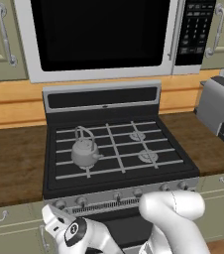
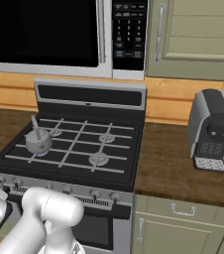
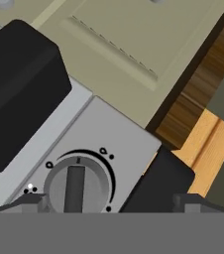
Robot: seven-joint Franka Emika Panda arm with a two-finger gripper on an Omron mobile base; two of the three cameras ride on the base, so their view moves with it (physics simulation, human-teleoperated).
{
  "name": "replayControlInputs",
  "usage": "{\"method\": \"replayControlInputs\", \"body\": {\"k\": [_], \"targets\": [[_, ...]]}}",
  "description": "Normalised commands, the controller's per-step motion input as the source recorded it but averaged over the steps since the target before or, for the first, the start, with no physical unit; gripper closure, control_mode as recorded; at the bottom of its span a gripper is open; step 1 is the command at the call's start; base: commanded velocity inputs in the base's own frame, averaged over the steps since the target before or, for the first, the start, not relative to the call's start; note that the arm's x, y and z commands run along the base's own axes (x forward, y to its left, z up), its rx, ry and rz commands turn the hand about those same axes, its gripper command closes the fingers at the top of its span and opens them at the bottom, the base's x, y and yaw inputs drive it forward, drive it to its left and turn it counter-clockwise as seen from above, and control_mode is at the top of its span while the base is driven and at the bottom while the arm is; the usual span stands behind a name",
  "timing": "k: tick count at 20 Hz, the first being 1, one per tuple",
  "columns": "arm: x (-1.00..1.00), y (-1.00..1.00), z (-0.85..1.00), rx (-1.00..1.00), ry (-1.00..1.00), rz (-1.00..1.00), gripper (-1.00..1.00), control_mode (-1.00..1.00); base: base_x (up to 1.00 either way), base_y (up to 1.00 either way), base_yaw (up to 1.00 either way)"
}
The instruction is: Turn off the front left burner of the stove.
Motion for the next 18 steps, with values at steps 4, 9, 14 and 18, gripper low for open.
{"method": "replayControlInputs", "body": {"k": [4,9,14,18], "targets": [[0.00,0.00,-0.24,0.00,0.00,0.00,-1.00,-1.00,0.00,0.00,0.00],[0.00,0.00,-0.21,0.00,0.00,0.00,-1.00,-1.00,0.00,0.00,0.00],[0.00,-0.16,-0.02,0.05,0.00,0.00,-1.00,-1.00,0.00,0.00,0.00],[0.00,-0.11,-0.01,0.08,0.00,0.00,1.00,-1.00,0.00,0.00,0.00]]}}
